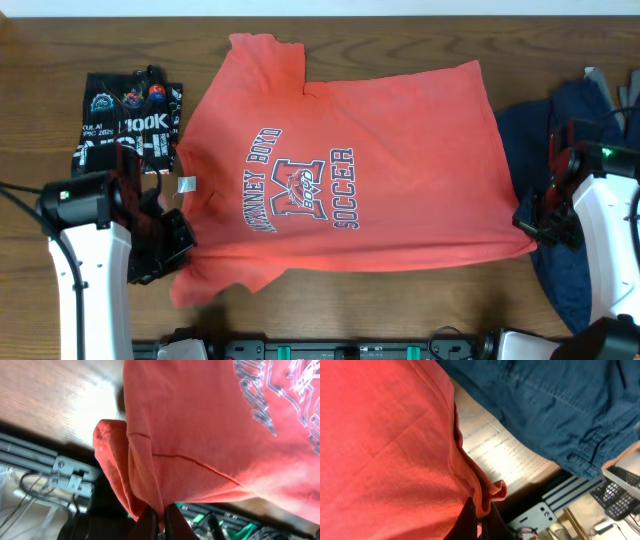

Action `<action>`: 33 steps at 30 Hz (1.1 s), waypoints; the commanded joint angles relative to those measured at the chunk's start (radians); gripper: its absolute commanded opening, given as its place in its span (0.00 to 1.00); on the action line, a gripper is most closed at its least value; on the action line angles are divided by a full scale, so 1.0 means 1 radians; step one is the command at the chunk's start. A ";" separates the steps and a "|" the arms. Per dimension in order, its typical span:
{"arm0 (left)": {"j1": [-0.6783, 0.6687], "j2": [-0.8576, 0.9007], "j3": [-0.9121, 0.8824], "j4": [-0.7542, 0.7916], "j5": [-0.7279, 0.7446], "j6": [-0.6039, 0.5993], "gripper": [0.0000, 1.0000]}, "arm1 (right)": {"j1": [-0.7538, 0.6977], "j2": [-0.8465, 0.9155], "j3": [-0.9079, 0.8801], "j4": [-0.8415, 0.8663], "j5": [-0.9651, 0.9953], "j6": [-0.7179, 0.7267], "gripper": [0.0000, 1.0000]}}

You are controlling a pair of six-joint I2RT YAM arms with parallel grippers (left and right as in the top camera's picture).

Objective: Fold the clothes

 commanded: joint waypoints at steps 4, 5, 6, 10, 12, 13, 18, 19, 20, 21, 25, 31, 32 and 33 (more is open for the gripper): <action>0.008 0.018 -0.003 0.121 0.037 -0.019 0.06 | -0.007 0.010 -0.022 0.113 -0.011 -0.030 0.01; 0.008 0.025 -0.003 0.148 0.037 -0.025 0.06 | -0.007 0.011 -0.022 0.139 -0.023 -0.041 0.01; 0.008 0.032 -0.003 0.176 0.038 -0.037 0.06 | -0.007 0.012 -0.022 0.171 -0.031 -0.050 0.01; 0.008 0.064 -0.003 0.280 0.040 -0.044 0.06 | -0.007 0.012 -0.022 0.285 -0.051 -0.064 0.01; 0.008 0.086 -0.003 0.329 0.040 -0.045 0.06 | -0.007 0.016 -0.022 0.341 -0.075 -0.081 0.01; 0.008 0.096 -0.003 0.349 0.040 -0.045 0.06 | -0.007 0.018 -0.022 0.362 -0.087 -0.088 0.01; 0.008 0.166 -0.003 0.444 0.040 -0.067 0.06 | -0.006 0.042 -0.022 0.455 -0.118 -0.090 0.01; 0.008 0.180 -0.003 0.460 0.040 -0.067 0.06 | -0.006 0.048 -0.022 0.470 -0.126 -0.090 0.01; 0.008 0.196 -0.003 0.476 0.040 -0.067 0.06 | -0.006 0.056 -0.022 0.486 -0.135 -0.093 0.01; 0.008 0.211 -0.003 0.490 0.040 -0.067 0.06 | -0.006 0.067 -0.022 0.505 -0.148 -0.102 0.01; 0.008 0.275 -0.003 0.544 0.040 -0.071 0.06 | -0.005 0.117 -0.022 0.578 -0.176 -0.121 0.01; 0.008 0.356 -0.003 0.649 0.040 -0.071 0.06 | 0.011 0.207 -0.022 0.715 -0.183 -0.153 0.02; 0.007 0.369 -0.003 0.669 0.040 -0.070 0.06 | 0.014 0.224 -0.022 0.740 -0.185 -0.153 0.02; 0.007 0.380 -0.003 0.684 0.040 -0.071 0.06 | 0.019 0.242 -0.022 0.763 -0.188 -0.153 0.02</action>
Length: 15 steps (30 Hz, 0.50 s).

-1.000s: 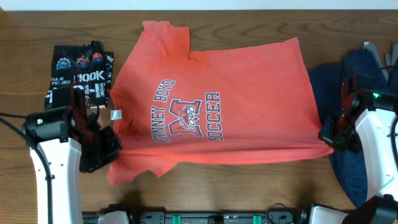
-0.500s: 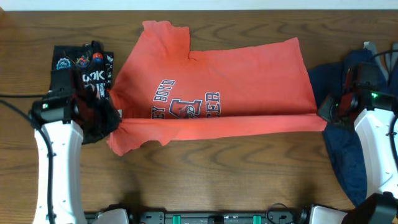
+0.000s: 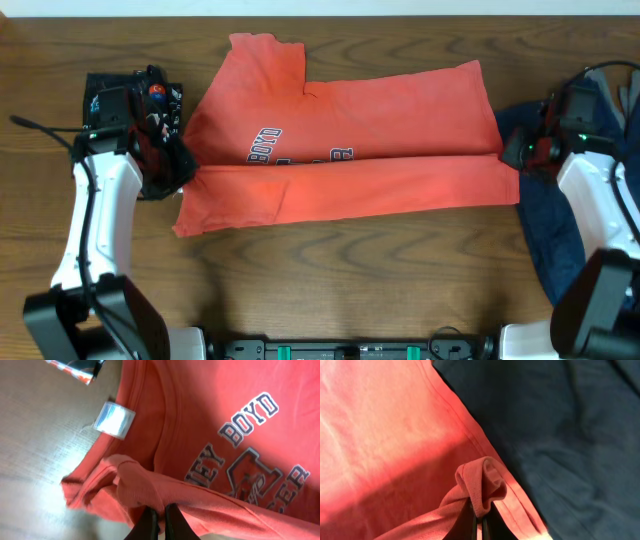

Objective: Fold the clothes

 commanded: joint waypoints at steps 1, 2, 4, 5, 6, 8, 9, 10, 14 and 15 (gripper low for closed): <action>0.005 0.034 0.000 0.036 -0.018 -0.005 0.06 | 0.013 0.053 -0.002 0.055 0.014 -0.026 0.04; 0.005 0.045 0.000 0.051 -0.018 -0.005 0.08 | 0.016 0.067 -0.002 0.072 0.010 -0.026 0.10; 0.005 0.059 0.000 0.076 -0.018 -0.004 0.34 | 0.019 0.092 -0.002 0.108 -0.006 -0.026 0.42; 0.006 0.061 0.000 0.086 -0.018 -0.004 0.42 | 0.018 0.100 -0.002 0.116 -0.015 -0.026 0.49; 0.007 0.060 0.001 0.090 -0.018 -0.004 0.46 | 0.018 0.103 -0.002 0.117 -0.016 -0.027 0.54; 0.008 0.052 0.003 0.089 -0.019 -0.003 0.52 | 0.017 0.100 -0.002 0.106 -0.014 -0.046 0.64; 0.008 0.049 0.003 0.087 -0.019 0.004 0.53 | 0.014 0.096 -0.002 0.096 -0.008 -0.048 0.64; 0.008 0.049 0.003 0.083 -0.026 0.008 0.53 | 0.012 0.094 -0.002 0.084 0.010 -0.048 0.64; 0.008 0.049 0.002 0.003 -0.117 0.006 0.54 | -0.003 0.091 -0.002 -0.020 0.101 -0.047 0.65; 0.008 0.049 0.002 -0.023 -0.131 0.003 0.54 | -0.008 0.091 -0.002 -0.052 0.116 -0.048 0.65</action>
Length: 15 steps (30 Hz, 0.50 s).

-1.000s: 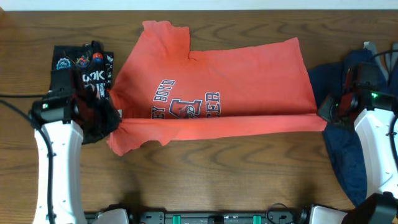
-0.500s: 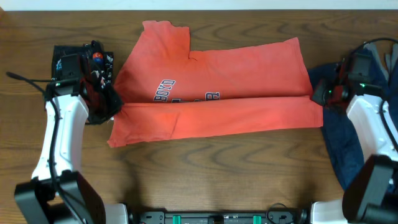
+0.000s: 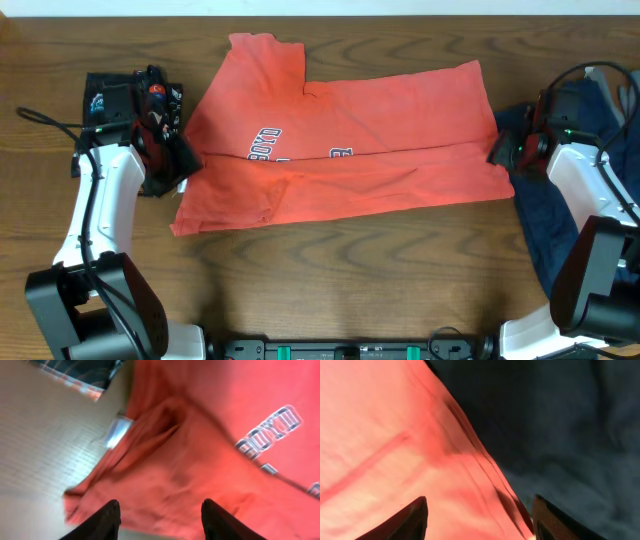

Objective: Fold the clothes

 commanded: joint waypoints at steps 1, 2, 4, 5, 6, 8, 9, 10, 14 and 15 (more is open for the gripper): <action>0.006 -0.008 0.000 -0.056 -0.084 0.003 0.54 | -0.018 -0.009 -0.002 -0.075 0.086 -0.012 0.65; 0.006 -0.008 -0.006 -0.076 -0.094 0.002 0.54 | -0.019 -0.009 -0.002 -0.105 0.091 -0.013 0.65; 0.006 -0.008 -0.023 -0.087 -0.098 0.000 0.54 | -0.019 -0.009 -0.002 -0.127 0.097 -0.023 0.65; 0.006 -0.008 -0.037 -0.084 -0.098 0.000 0.54 | -0.019 -0.009 -0.003 -0.132 0.097 -0.037 0.65; 0.006 -0.008 -0.051 -0.078 -0.098 0.000 0.54 | -0.019 -0.009 -0.003 -0.139 0.097 -0.048 0.64; 0.006 -0.008 -0.088 -0.052 -0.097 0.000 0.54 | -0.019 -0.008 -0.005 -0.147 0.097 -0.051 0.63; 0.006 -0.008 -0.108 -0.035 -0.097 0.000 0.54 | -0.019 -0.008 -0.009 -0.146 0.097 -0.051 0.62; 0.006 -0.008 -0.126 -0.016 -0.093 0.000 0.54 | -0.019 -0.007 -0.013 -0.144 0.096 -0.050 0.61; 0.006 -0.008 -0.187 0.063 -0.093 0.000 0.54 | -0.013 0.005 -0.046 -0.121 0.068 -0.050 0.58; 0.006 -0.008 -0.200 0.087 -0.093 0.000 0.54 | -0.013 0.008 -0.061 -0.107 0.053 -0.050 0.56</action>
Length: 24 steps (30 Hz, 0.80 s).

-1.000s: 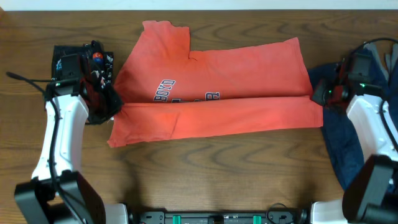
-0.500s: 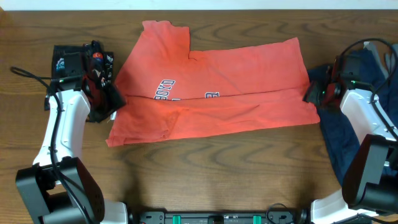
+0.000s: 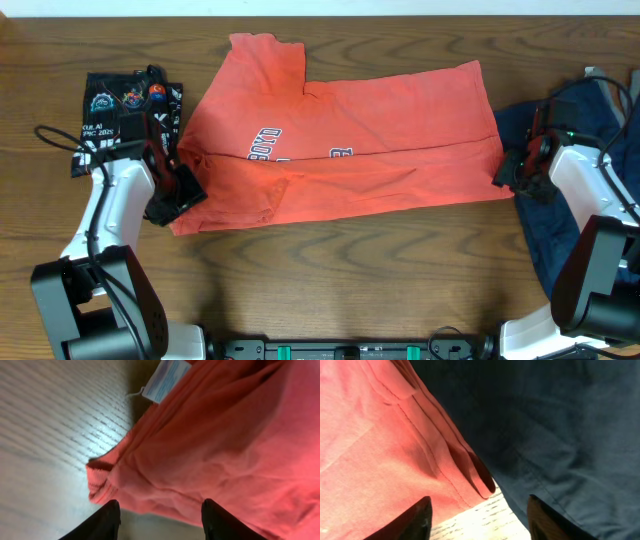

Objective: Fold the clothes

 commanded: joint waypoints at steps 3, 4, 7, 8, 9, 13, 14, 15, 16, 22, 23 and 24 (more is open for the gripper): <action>0.006 -0.007 -0.068 0.106 -0.019 0.001 0.54 | 0.002 0.008 -0.085 0.066 -0.051 -0.013 0.50; 0.006 -0.007 -0.083 0.130 -0.019 0.000 0.54 | 0.002 0.008 -0.099 0.081 -0.053 -0.013 0.47; 0.006 -0.007 -0.122 0.172 -0.019 0.000 0.54 | 0.002 0.008 -0.131 0.106 -0.051 -0.013 0.32; 0.006 -0.007 -0.135 0.179 -0.020 0.000 0.54 | 0.002 0.008 -0.139 0.108 -0.047 -0.013 0.27; 0.006 -0.006 -0.143 0.182 -0.020 0.000 0.54 | 0.002 0.008 -0.145 0.107 -0.038 -0.012 0.22; 0.006 -0.006 -0.156 0.181 -0.031 0.001 0.54 | 0.002 0.008 -0.161 0.086 0.034 0.027 0.05; 0.006 -0.006 -0.156 0.180 -0.033 0.001 0.54 | 0.002 0.008 -0.162 0.074 0.055 0.042 0.03; 0.006 -0.006 -0.156 0.177 -0.036 0.001 0.54 | 0.002 0.008 -0.162 0.061 0.069 0.052 0.01; 0.006 -0.006 -0.156 0.172 -0.039 0.000 0.54 | 0.002 0.008 -0.162 0.047 0.080 0.060 0.01; 0.006 -0.006 -0.156 0.100 -0.124 -0.053 0.54 | 0.002 0.008 -0.162 -0.035 0.083 0.062 0.02; 0.006 -0.006 -0.156 0.089 -0.139 -0.061 0.54 | 0.002 0.008 -0.162 -0.054 0.084 0.072 0.02; 0.006 -0.006 -0.156 0.079 -0.139 -0.062 0.54 | 0.002 0.008 -0.162 -0.069 0.083 0.079 0.02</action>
